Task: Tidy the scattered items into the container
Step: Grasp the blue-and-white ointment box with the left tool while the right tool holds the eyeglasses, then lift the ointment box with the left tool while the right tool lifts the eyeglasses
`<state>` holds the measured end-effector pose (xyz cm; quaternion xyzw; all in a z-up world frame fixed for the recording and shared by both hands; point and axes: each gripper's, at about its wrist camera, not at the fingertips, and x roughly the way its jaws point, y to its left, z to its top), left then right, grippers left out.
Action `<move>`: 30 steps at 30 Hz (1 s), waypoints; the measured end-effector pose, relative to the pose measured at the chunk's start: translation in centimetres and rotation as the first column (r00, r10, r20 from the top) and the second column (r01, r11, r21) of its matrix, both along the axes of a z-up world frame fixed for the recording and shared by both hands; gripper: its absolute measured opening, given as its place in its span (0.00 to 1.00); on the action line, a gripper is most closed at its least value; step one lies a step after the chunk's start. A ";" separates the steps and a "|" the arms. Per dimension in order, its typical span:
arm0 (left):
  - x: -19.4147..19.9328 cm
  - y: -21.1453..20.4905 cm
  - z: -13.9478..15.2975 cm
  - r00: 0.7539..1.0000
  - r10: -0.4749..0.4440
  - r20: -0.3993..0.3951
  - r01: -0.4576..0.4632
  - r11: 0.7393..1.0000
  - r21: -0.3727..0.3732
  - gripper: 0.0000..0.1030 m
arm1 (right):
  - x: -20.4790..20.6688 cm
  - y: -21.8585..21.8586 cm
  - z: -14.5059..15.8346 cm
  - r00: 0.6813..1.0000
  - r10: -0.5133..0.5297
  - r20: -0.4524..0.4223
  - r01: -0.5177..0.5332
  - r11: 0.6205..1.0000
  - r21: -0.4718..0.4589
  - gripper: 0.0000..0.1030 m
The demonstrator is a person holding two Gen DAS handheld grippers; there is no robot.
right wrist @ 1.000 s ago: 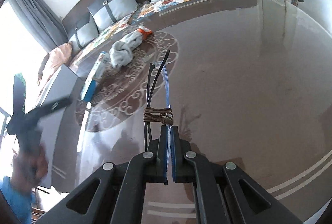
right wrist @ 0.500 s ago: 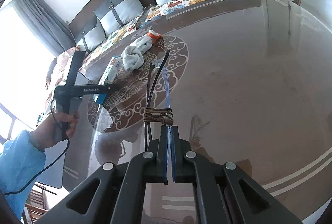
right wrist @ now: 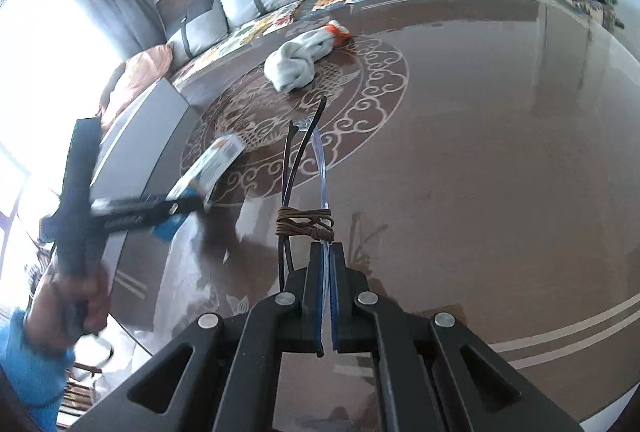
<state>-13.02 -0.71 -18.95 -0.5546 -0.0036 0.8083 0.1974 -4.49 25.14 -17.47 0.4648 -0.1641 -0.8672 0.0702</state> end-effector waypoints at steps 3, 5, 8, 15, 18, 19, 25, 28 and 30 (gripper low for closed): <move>3.1 0.1 0.0 1.000 0.007 -0.017 -0.007 1.000 0.001 0.40 | 0.2 -0.5 -0.5 1.000 -0.003 0.018 0.002 1.000 0.020 0.03; 4.3 0.6 -0.3 1.000 0.000 -0.026 0.000 1.000 -0.012 0.40 | 0.3 -0.5 -1.1 0.999 -0.018 0.033 0.017 0.999 0.027 0.03; 5.1 1.4 -1.0 0.999 -0.010 -0.037 0.009 0.999 -0.041 0.46 | 0.5 -0.6 -1.6 0.998 -0.031 0.045 0.030 0.999 0.025 0.06; 5.0 2.4 -1.1 0.997 0.013 -0.071 -0.017 0.998 -0.060 0.83 | 1.1 -0.3 -1.7 0.996 -0.035 0.077 0.036 0.999 -0.018 0.49; 5.3 3.0 -1.1 0.996 0.007 -0.089 -0.014 0.997 -0.079 0.85 | 1.7 -0.8 -1.2 0.998 0.005 0.059 -0.005 1.000 -0.005 0.50; 5.4 3.3 -1.1 0.996 0.003 -0.095 -0.012 0.995 -0.095 0.88 | 1.9 -1.1 -1.1 0.999 0.020 0.049 -0.021 1.000 0.011 0.51; 5.8 4.9 -2.2 0.994 -0.006 -0.106 -0.014 0.982 -0.188 1.00 | 2.2 -4.2 -1.6 0.996 0.090 0.004 -0.090 0.978 0.187 0.52; 6.1 5.0 -2.3 0.994 -0.002 -0.111 -0.020 0.981 -0.195 1.00 | 2.8 -4.7 -2.2 0.995 0.088 -0.037 -0.074 0.955 0.288 0.52; 6.2 4.8 -2.3 0.993 0.001 -0.117 -0.023 0.981 -0.193 1.00 | 3.1 -4.6 -2.6 0.996 0.079 -0.032 -0.065 0.948 0.313 0.52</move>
